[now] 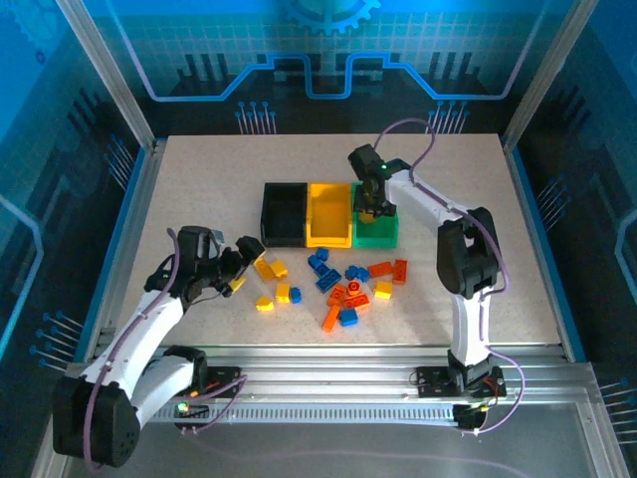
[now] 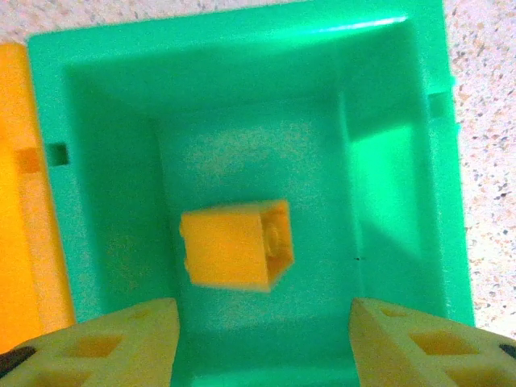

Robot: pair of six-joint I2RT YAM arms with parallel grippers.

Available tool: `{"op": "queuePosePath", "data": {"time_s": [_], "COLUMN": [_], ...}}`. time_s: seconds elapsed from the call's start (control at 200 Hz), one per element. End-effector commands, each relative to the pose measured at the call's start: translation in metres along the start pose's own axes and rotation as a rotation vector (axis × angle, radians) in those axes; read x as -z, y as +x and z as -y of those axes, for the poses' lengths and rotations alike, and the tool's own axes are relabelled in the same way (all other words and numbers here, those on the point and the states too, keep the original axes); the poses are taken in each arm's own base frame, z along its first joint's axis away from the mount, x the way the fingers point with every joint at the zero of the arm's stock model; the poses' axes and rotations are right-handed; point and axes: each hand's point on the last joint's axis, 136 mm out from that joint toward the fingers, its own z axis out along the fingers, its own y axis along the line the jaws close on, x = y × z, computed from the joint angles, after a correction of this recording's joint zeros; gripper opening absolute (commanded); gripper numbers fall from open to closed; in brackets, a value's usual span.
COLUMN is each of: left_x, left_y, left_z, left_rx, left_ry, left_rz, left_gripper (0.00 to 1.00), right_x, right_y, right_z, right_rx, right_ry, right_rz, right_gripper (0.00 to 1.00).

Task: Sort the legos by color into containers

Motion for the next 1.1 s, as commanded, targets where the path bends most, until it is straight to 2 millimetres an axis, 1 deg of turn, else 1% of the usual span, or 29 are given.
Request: {"op": "queuePosePath", "data": {"time_s": [0.0, 0.07, 0.1, 0.18, 0.235, 0.26, 0.315, 0.38, 0.41, 0.485, 0.565, 0.61, 0.72, 0.82, 0.925, 1.021, 1.096], "left_x": [0.008, 0.011, 0.012, 0.015, 0.017, 0.018, 0.016, 0.011, 0.009, 0.004, -0.003, -0.007, -0.015, -0.017, -0.02, -0.023, -0.024], "left_y": [-0.002, -0.003, -0.003, -0.002, 0.002, 0.005, 0.014, 0.022, 0.025, 0.028, 0.025, 0.024, 0.03, 0.035, 0.041, 0.047, 0.05], "left_z": [0.013, 0.018, 0.019, 0.023, 0.023, 0.022, 0.015, 0.003, -0.005, -0.025, -0.036, -0.038, -0.043, -0.055, -0.059, -0.065, -0.071], "left_rx": [-0.04, -0.053, -0.058, -0.091, -0.132, -0.155, -0.201, -0.244, -0.257, -0.274, -0.301, -0.308, -0.329, -0.366, -0.427, -0.452, -0.466], "left_ry": [0.015, 0.025, 0.028, 0.021, -0.005, -0.024, -0.087, -0.167, -0.216, -0.325, -0.383, -0.403, -0.455, -0.53, -0.566, -0.599, -0.628], "left_rz": [0.003, 0.008, 0.01, 0.017, 0.016, 0.017, 0.007, -0.002, -0.007, -0.004, 0.011, 0.009, -0.015, -0.013, -0.017, -0.039, -0.049], "left_gripper": [0.99, 0.99, 0.99, 0.99, 0.99, 0.97, 0.94, 0.92, 0.92, 0.9, 0.89, 0.87, 0.83, 0.83, 0.82, 0.77, 0.75], "right_x": [0.047, 0.065, 0.075, 0.095, 0.106, 0.109, 0.113, 0.113, 0.111, 0.105, 0.099, 0.095, 0.092, 0.09, 0.089, 0.087, 0.086], "right_y": [-0.017, -0.014, -0.014, -0.005, 0.005, 0.011, 0.024, 0.04, 0.047, 0.062, 0.074, 0.081, 0.09, 0.096, 0.099, 0.103, 0.104], "right_z": [0.002, 0.0, -0.001, -0.004, -0.005, -0.004, -0.003, -0.001, 0.0, 0.002, 0.004, 0.006, 0.009, 0.015, 0.024, 0.029, 0.032], "right_rx": [-0.043, -0.054, -0.058, -0.054, -0.033, -0.022, -0.002, 0.018, 0.018, 0.009, -0.002, -0.008, -0.007, -0.005, -0.009, -0.017, -0.024], "right_ry": [-0.066, -0.119, -0.147, -0.203, -0.23, -0.231, -0.234, -0.231, -0.231, -0.242, -0.255, -0.253, -0.258, -0.247, -0.23, -0.23, -0.228], "right_rz": [0.088, 0.121, 0.143, 0.184, 0.198, 0.201, 0.203, 0.201, 0.197, 0.182, 0.164, 0.151, 0.141, 0.142, 0.155, 0.152, 0.153], "right_gripper": [0.6, 0.61, 0.61, 0.62, 0.62, 0.62, 0.62, 0.62, 0.62, 0.62, 0.62, 0.62, 0.62, 0.62, 0.62, 0.62, 0.62]}}
